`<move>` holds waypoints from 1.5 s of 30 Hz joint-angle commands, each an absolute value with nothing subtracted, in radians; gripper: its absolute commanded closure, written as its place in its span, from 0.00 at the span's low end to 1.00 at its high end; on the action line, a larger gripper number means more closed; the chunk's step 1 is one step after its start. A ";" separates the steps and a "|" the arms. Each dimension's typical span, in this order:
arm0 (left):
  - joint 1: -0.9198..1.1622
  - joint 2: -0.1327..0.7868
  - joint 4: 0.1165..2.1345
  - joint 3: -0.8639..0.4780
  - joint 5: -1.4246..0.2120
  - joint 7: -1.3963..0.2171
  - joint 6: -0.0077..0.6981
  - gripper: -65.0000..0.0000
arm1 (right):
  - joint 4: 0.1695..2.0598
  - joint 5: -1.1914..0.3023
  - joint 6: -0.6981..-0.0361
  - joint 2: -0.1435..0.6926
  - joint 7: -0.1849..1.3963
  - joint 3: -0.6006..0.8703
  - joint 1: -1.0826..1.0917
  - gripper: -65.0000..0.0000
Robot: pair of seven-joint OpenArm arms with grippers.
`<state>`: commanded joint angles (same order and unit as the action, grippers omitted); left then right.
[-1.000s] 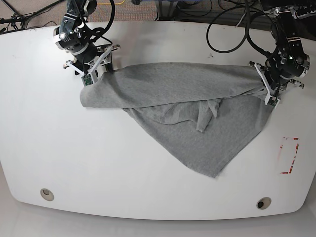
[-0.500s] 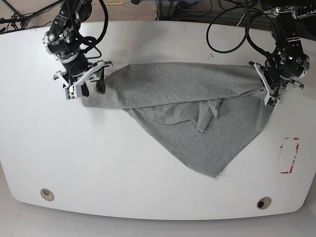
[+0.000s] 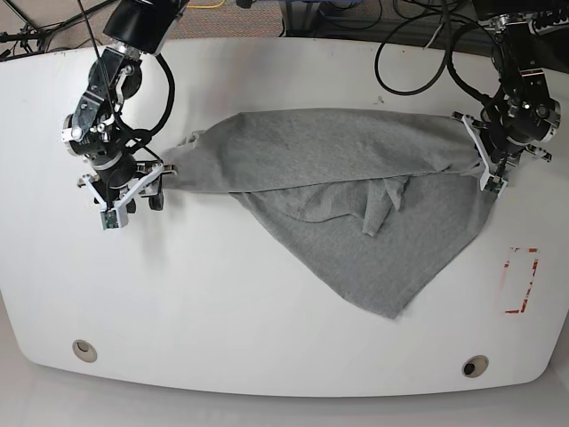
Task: Fold the T-shirt properly
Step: 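Hold the T-shirt edge taut between both grippers above the table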
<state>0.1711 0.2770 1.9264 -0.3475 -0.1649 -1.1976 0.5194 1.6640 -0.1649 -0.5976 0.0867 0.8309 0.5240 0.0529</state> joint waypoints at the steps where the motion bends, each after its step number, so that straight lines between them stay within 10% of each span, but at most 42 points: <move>1: 0.170 0.277 1.926 -0.348 -0.165 -1.198 0.519 0.99 | 1.656 -0.165 -0.598 0.085 0.855 0.533 0.061 0.52; 31: 0.168 0.277 1.926 -0.348 -0.166 -1.198 0.519 0.99 | 1.596 -0.349 -0.588 0.016 0.949 0.536 -0.016 0.54; 39: 0.168 0.277 1.926 -0.348 -0.166 -1.198 0.519 0.99 | 1.624 -0.349 -0.590 0.007 0.949 0.539 -0.036 1.00; 45: 0.166 0.277 1.929 -0.348 -0.168 -1.198 0.519 0.99 | 1.707 -0.349 -0.590 0.007 0.949 0.539 -0.059 1.00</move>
